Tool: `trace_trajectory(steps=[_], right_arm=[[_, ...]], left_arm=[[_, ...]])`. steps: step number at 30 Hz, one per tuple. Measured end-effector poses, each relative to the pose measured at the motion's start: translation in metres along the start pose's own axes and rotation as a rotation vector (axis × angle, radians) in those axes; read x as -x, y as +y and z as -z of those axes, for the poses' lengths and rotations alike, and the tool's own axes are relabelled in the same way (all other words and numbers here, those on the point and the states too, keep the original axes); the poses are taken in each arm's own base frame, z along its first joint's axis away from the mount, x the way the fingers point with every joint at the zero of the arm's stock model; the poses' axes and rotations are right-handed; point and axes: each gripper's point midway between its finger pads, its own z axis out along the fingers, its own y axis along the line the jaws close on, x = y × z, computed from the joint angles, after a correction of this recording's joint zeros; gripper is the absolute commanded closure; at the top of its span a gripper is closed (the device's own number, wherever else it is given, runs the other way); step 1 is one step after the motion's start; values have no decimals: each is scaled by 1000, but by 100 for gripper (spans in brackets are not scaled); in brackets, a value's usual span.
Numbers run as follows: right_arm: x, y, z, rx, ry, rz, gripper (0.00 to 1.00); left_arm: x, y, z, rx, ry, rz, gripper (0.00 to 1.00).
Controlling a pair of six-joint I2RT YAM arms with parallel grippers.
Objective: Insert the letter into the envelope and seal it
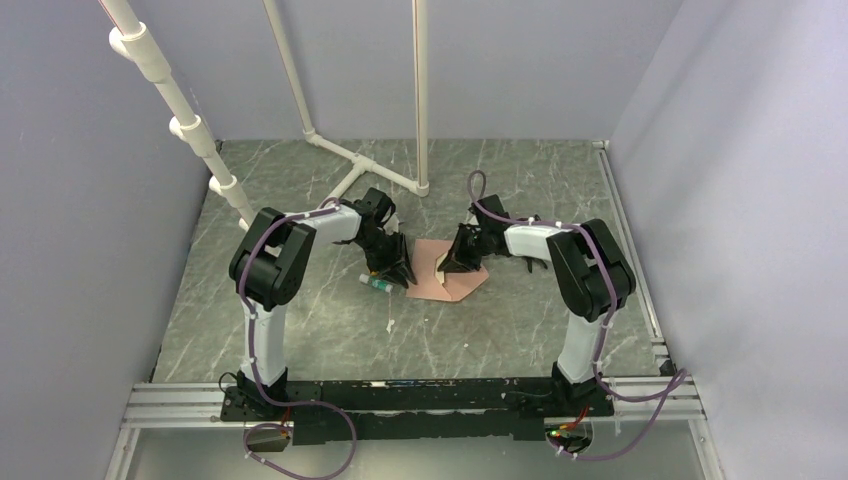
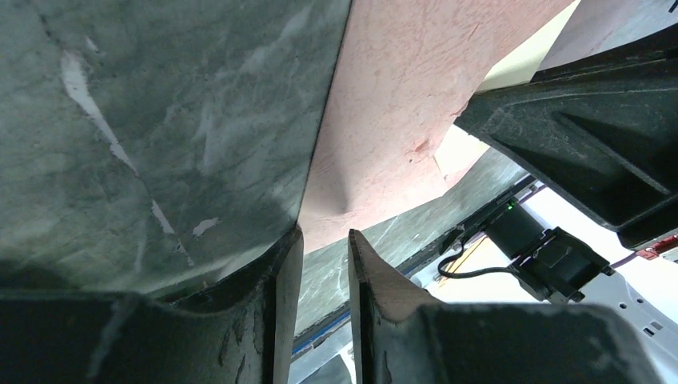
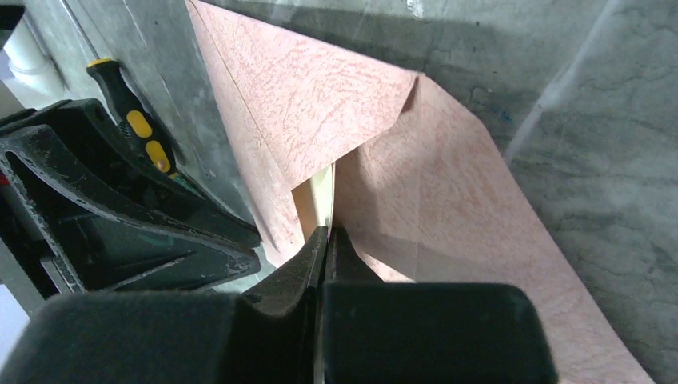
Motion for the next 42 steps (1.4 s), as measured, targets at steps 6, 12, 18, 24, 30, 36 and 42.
trace_trajectory(steps=[6, 12, 18, 24, 30, 36, 42], right_arm=[[1, 4, -3, 13, -8, -11, 90], [1, 7, -3, 19, -9, -25, 66], [2, 2, 16, -57, -51, -13, 50], [7, 3, 44, -114, -126, 26, 47], [15, 24, 86, -72, -265, 98, 43], [8, 32, 114, -29, -343, 173, 41], [-15, 57, 100, 39, -292, 359, 36]], left_arm=[[1, -3, -2, -17, 3, 13, 64], [1, -5, -2, -26, 2, 14, 60], [2, -4, -2, -21, -1, 16, 57], [3, -6, 2, -15, -19, 12, 44], [11, -11, 22, 32, -97, -38, 33], [28, -24, 68, 97, -288, -141, 23], [27, -2, 119, 247, -520, -134, 9]])
